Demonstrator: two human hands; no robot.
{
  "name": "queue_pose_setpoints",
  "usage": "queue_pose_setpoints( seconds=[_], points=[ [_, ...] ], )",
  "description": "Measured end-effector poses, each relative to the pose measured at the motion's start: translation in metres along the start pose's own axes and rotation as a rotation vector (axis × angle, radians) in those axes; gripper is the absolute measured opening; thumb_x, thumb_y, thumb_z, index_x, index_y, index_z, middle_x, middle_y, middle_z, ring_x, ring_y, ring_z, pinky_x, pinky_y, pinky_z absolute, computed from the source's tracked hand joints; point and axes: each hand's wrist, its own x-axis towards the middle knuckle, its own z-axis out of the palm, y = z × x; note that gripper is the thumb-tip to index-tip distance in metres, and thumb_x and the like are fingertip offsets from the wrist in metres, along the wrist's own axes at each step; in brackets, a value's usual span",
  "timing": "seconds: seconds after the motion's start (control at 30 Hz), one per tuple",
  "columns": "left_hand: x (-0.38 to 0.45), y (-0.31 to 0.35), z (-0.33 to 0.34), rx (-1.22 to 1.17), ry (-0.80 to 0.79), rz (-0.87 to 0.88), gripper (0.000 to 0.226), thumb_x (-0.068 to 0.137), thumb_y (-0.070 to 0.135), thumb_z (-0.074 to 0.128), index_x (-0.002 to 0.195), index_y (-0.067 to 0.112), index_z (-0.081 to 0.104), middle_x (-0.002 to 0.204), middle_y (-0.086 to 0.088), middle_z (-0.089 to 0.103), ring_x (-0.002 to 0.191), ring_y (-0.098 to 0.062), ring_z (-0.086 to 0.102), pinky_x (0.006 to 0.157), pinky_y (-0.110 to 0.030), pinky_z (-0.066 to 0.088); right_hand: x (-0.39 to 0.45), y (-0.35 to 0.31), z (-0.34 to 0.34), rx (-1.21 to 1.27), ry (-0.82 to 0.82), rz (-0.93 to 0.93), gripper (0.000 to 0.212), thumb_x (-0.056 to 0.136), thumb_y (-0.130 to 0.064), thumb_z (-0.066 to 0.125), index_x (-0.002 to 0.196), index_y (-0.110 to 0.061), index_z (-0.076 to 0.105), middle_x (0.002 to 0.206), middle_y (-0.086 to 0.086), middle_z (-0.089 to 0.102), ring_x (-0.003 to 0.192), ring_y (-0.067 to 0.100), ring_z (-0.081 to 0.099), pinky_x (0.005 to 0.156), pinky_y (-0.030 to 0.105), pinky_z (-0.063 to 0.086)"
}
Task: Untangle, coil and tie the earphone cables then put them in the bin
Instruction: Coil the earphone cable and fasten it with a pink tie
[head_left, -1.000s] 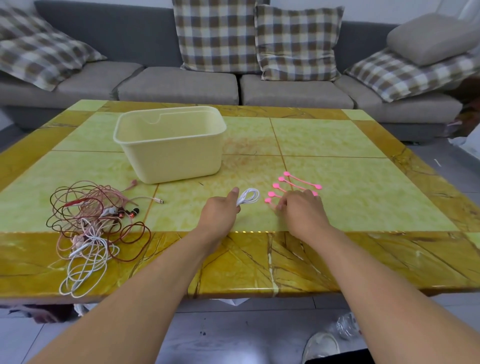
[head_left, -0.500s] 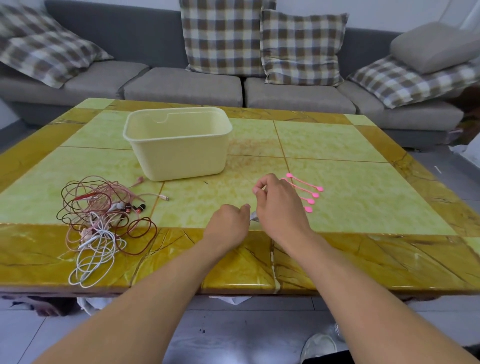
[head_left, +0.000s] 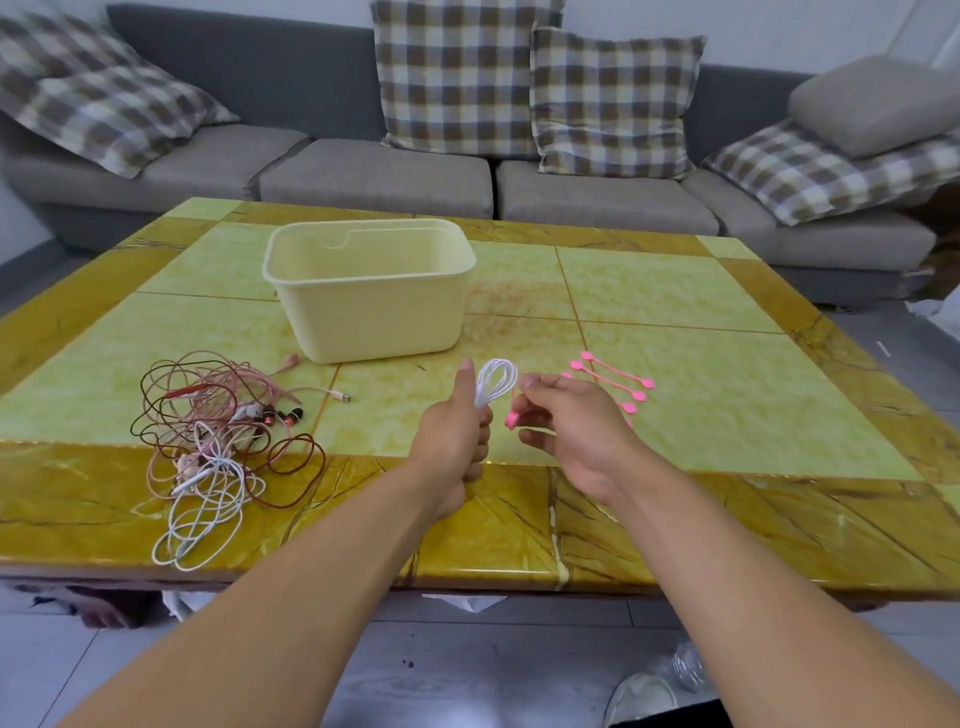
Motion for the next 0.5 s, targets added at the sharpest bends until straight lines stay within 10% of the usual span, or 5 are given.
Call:
queue_pose_setpoints(
  seconds=[0.13,0.4,0.5],
  points=[
    [-0.0024,0.0013,0.0022,0.089,-0.031,0.017,0.066,0.081,0.084,0.050,0.061,0.022,0.037,0.055,0.006,0.025,0.048,-0.014,0.021,0.047,-0.029,0.015,0.0022,0.0019,-0.0006,0.100,0.009,0.047,0.014,0.100,-0.002,0.056,0.098,-0.004,0.070,0.071,0.005,0.068,0.064,0.016,0.066,0.064,0.026,0.057],
    [0.0009,0.0043,0.0015,-0.109,-0.123,0.127,0.037,0.078,0.034,0.084,0.046,0.025,0.068,0.050,0.012,0.029,0.052,-0.011,0.014,0.048,-0.028,0.009,-0.0013,-0.0022,-0.0072,0.151,-0.024,0.014,0.013,0.101,-0.005,0.058,0.101,-0.004,0.071,0.079,0.008,0.072,0.068,0.019,0.070,0.074,0.027,0.060],
    [0.0047,0.0049,0.0008,-0.135,-0.127,0.098,0.022,0.075,0.028,0.087,0.073,0.020,0.066,0.054,0.010,0.024,0.052,-0.011,0.012,0.042,-0.024,0.009,-0.0020,-0.0033,-0.0079,0.157,-0.038,-0.012,0.011,0.100,-0.003,0.058,0.102,-0.003,0.069,0.079,0.008,0.072,0.067,0.018,0.070,0.072,0.025,0.060]
  ],
)
